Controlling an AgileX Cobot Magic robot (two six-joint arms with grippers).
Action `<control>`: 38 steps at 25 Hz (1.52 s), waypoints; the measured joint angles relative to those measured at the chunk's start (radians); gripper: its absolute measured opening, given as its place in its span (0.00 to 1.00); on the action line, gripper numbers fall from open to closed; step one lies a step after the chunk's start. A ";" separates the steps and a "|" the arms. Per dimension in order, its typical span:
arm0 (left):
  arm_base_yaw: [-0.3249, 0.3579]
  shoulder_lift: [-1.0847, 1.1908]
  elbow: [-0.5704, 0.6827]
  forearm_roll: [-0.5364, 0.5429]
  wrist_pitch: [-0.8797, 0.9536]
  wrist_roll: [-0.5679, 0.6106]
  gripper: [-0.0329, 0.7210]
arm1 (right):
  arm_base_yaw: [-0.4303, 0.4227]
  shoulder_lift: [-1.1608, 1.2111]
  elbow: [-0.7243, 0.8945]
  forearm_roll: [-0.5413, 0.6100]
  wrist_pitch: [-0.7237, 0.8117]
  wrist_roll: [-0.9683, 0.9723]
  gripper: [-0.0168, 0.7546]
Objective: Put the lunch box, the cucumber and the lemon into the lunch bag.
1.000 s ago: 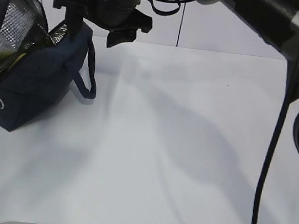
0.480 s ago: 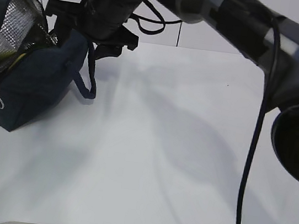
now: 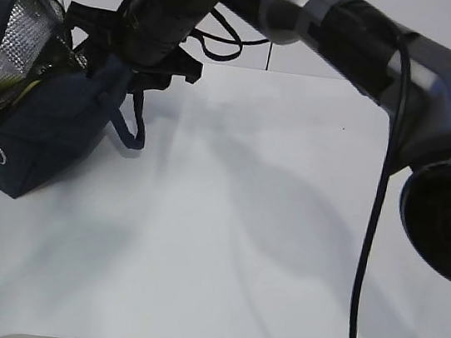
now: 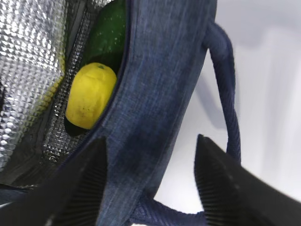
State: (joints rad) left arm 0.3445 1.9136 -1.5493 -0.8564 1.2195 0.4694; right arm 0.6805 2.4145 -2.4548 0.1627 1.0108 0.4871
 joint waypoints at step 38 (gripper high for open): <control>-0.271 0.000 0.000 -0.112 -0.012 -0.005 0.05 | 0.000 -0.069 0.000 -0.246 0.256 -0.303 0.04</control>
State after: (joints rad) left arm 0.0732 1.9136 -1.5493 -0.9684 1.2074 0.4649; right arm 0.6805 2.3458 -2.4548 -0.0832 1.2666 0.1846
